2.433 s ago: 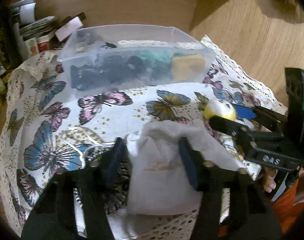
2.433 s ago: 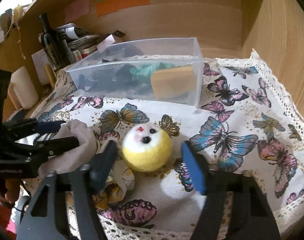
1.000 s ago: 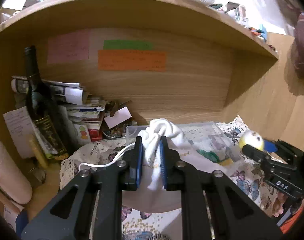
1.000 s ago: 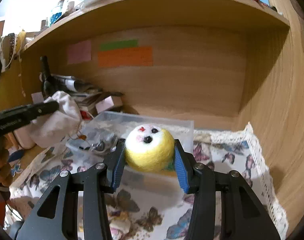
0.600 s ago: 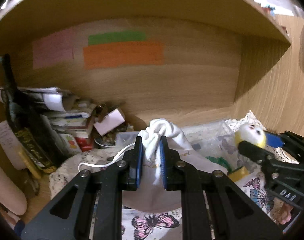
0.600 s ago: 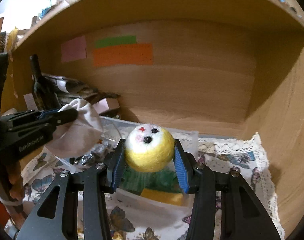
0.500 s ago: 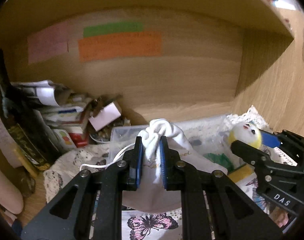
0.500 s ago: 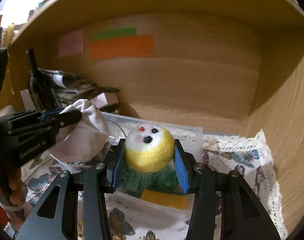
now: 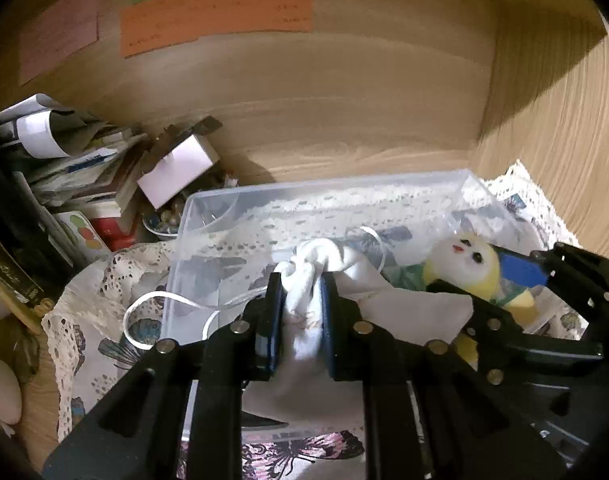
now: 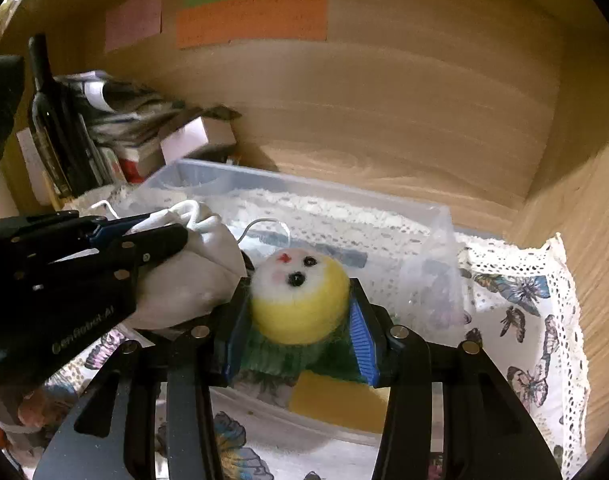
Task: Organize soft objects
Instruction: 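Place the white pouch in the box with left while right drops the ball, then grasp the black beaded bracelet with left while right grasps the floral scrunchie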
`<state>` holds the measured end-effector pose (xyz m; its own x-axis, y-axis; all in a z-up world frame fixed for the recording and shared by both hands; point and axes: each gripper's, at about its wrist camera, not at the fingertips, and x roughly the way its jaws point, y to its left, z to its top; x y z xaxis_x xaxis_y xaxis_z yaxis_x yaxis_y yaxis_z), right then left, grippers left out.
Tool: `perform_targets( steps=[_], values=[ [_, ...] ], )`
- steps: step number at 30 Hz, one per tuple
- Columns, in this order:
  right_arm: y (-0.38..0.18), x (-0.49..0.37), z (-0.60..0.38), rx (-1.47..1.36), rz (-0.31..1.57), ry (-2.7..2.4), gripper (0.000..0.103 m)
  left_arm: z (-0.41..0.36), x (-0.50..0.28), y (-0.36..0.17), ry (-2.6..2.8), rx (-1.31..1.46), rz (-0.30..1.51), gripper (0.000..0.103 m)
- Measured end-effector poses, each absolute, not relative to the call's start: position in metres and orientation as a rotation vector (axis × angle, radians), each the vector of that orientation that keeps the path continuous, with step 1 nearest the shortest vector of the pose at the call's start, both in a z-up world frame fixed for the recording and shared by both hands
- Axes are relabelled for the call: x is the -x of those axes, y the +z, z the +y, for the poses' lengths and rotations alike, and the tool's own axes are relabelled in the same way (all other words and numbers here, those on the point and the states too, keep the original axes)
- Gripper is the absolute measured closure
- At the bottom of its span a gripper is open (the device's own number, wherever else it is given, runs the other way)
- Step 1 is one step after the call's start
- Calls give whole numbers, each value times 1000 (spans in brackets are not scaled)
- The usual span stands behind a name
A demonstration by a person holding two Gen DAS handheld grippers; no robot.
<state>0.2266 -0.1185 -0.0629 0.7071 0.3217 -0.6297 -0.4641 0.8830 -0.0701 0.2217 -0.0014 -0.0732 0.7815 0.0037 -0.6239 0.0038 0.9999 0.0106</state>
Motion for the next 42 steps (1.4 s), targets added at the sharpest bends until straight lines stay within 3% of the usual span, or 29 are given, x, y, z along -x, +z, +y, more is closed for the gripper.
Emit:
perform_targets(
  steps=[7, 18, 22, 32, 42],
  values=[
    [-65, -226, -115, 255, 657, 429, 58, 0, -221, -69, -7, -3, 689, 82],
    [-41, -203, -129, 226, 566, 426, 38, 8, -191, -50, -61, 32, 672, 63],
    [-29, -186, -134, 219, 520, 444, 28, 13, -169, -36, -70, 33, 625, 45],
    [-33, -139, -135, 250, 503, 498, 27, 27, -116, -30, -47, 2, 574, 15],
    [-73, -116, -137, 264, 587, 522, 25, 38, -79, -74, -26, -64, 679, 14]
  ],
)
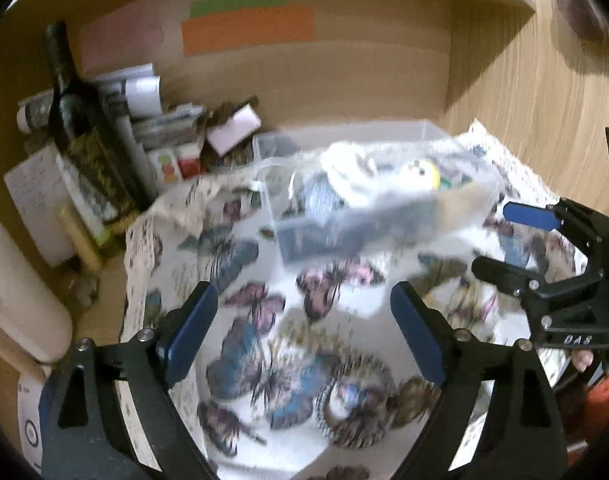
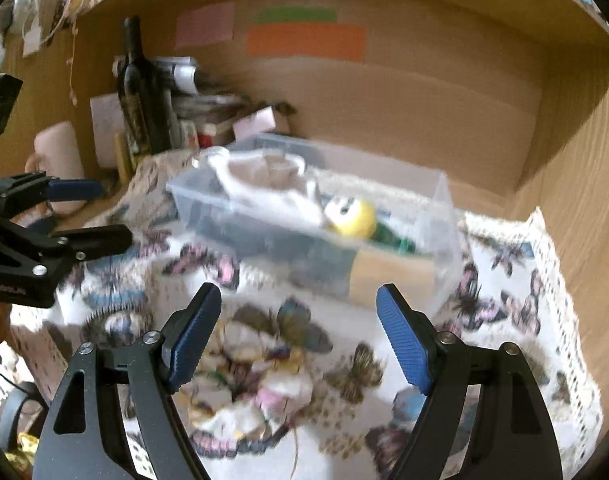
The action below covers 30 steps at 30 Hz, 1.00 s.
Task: Organize soft objects
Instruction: 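Grasp the black beaded bracelet with left while right grasps the floral scrunchie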
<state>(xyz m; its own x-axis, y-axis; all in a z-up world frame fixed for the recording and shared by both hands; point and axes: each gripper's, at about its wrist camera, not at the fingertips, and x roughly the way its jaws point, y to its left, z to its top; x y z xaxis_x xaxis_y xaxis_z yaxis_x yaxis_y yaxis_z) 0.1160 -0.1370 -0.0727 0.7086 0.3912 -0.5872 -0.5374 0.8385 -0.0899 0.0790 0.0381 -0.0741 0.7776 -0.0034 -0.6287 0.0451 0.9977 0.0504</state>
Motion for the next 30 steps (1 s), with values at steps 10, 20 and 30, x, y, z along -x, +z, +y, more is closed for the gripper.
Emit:
perform_targets(
  steps=[10, 20, 30],
  values=[
    [-106, -112, -150, 211, 731, 515, 26, 50, -69, -115, -50, -13, 801, 41],
    [-120, -107, -148, 191, 767, 527, 50, 37, -63, -134, -94, -32, 847, 64],
    [-112, -104, -149, 165, 743, 549, 90, 34, -63, -129, -84, -68, 824, 98]
  ],
)
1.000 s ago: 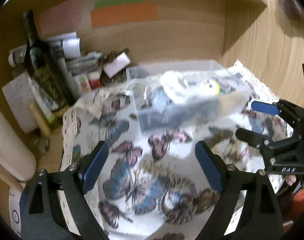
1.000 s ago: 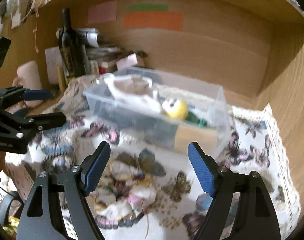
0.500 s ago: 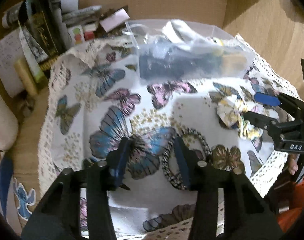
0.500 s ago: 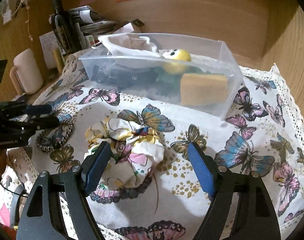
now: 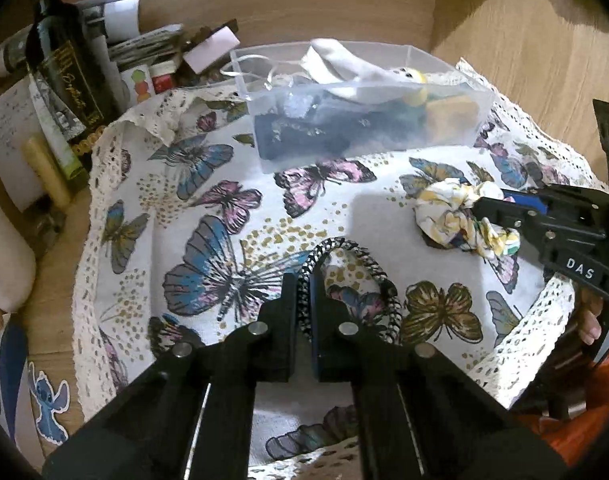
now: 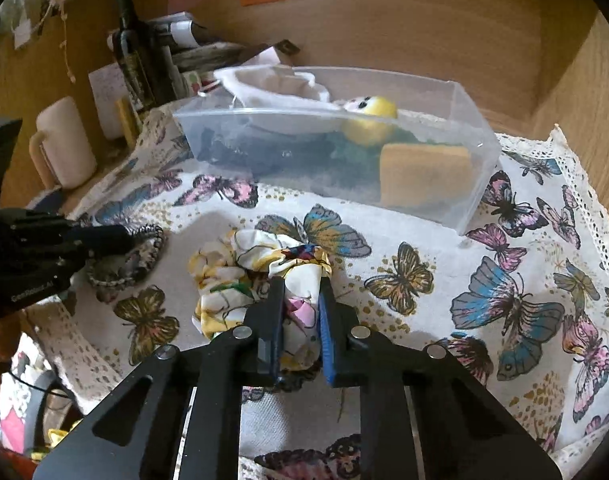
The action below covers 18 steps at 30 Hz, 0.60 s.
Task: Organize soft objects
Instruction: 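Grasp the black beaded bracelet with left while right grasps the floral scrunchie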
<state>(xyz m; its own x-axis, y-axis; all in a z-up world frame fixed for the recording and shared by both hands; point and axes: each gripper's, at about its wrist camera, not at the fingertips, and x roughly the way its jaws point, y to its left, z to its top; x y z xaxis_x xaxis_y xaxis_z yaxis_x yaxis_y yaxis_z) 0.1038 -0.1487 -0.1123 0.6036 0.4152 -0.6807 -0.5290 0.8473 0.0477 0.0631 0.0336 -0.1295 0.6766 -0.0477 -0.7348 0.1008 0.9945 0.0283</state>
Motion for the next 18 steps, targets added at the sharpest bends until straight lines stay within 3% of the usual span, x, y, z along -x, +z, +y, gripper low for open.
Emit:
perform_targets(
  steps=[18],
  values=[
    [-50, -107, -163, 120, 523, 479, 91, 38, -77, -62, -30, -33, 617, 98]
  ],
)
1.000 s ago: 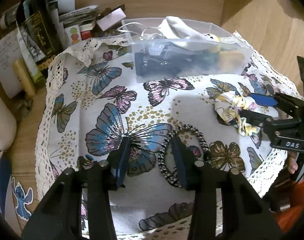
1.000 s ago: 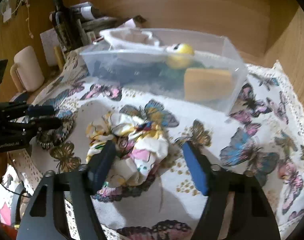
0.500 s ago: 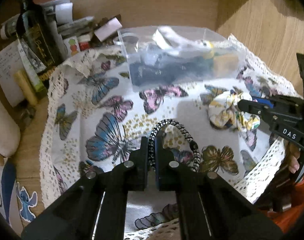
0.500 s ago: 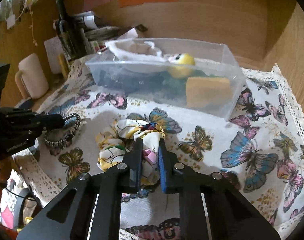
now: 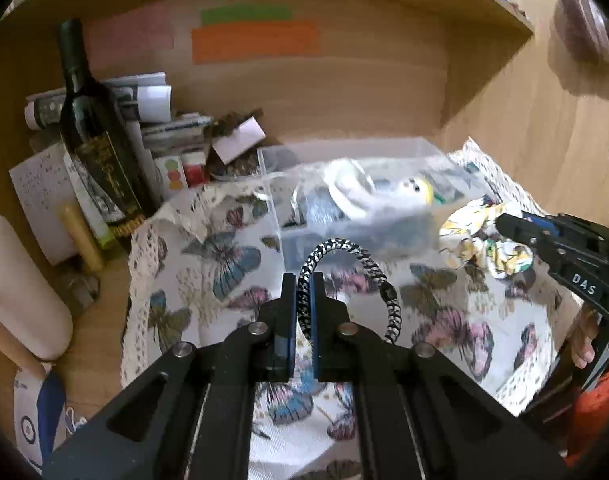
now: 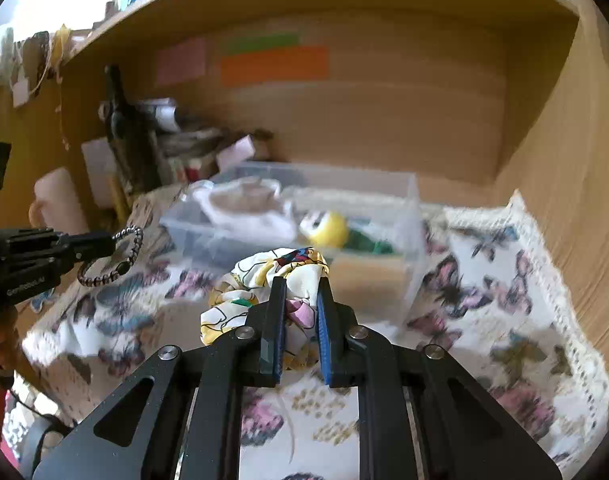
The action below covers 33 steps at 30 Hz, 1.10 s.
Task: Organize soft objects
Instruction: 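Grasp the black beaded bracelet with left while right grasps the floral scrunchie, then drop the bracelet into the box with left while right drops the scrunchie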
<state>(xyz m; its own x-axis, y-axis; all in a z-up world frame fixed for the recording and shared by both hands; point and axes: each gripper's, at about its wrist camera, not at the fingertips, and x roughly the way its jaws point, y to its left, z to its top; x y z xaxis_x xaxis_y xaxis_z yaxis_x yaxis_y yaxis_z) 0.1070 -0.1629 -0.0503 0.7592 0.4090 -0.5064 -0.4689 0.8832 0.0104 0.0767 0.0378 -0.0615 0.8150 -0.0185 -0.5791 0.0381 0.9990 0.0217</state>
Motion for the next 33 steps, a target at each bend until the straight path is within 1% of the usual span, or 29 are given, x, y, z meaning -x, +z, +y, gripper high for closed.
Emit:
perform_targets(
  steps=[11, 18, 22, 27, 33],
  values=[
    [-12, -128, -169, 98, 410, 431, 91, 33, -115, -36, 54, -76, 545, 98],
    [-3, -153, -168, 117, 401, 384, 91, 50, -152, -43, 74, -56, 600, 98],
    [-4, -175, -166, 132, 436, 367, 91, 56, -170, -51, 64, -30, 645, 98],
    [-20, -203, -161, 146, 510, 355, 91, 54, -191, -65, 48, -27, 696, 98],
    [-43, -219, -158, 170, 592, 344, 90, 49, -192, -66, 39, -55, 681, 98]
  ],
)
